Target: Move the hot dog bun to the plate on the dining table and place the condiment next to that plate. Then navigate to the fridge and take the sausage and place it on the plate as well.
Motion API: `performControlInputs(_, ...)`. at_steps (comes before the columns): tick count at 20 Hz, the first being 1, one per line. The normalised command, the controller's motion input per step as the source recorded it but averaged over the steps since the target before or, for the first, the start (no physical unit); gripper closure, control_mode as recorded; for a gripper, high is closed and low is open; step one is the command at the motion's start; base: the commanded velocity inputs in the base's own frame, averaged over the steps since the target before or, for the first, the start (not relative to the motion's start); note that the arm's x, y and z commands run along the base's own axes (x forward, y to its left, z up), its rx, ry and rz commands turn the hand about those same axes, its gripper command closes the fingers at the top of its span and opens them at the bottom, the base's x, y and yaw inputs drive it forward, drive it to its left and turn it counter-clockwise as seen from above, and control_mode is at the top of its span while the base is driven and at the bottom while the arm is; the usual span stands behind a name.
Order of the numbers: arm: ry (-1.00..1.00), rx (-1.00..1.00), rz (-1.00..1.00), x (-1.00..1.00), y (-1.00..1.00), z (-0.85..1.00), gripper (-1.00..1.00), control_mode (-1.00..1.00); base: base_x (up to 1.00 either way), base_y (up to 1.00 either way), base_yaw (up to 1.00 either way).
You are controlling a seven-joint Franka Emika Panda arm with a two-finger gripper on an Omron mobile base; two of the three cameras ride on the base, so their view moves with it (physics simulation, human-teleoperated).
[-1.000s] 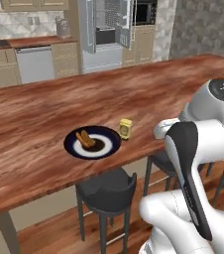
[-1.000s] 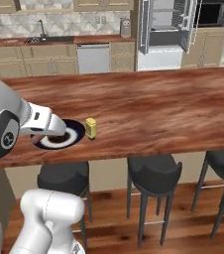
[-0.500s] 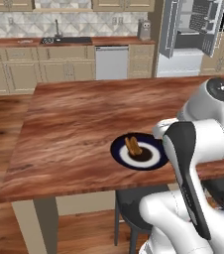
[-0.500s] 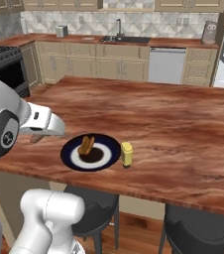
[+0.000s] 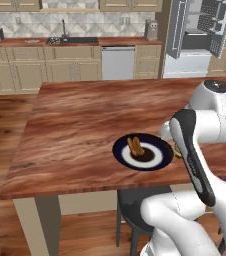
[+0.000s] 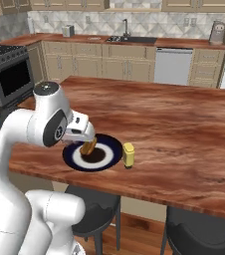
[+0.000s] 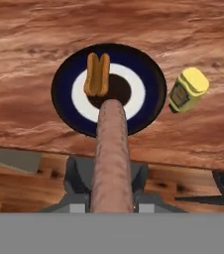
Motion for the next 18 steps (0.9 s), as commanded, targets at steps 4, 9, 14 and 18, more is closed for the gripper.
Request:
performControlInputs(4, 0.14, -0.06, -0.14, 1.00, 0.04, -0.85, 1.00, -1.00, 0.00, 0.00, 0.00)
performControlInputs(9, 0.10, -0.01, -0.11, 1.00, 0.00, -1.00, 1.00, -1.00, 0.00, 0.00, 0.00)
performControlInputs(14, 0.02, 0.00, -0.07, 1.00, -0.05, -0.93, 1.00, -1.00, 0.00, 0.00, 0.00)
performControlInputs(18, 0.01, 0.00, -0.04, 0.99, -0.22, -0.74, 1.00, -1.00, 0.00, 0.00, 0.00)
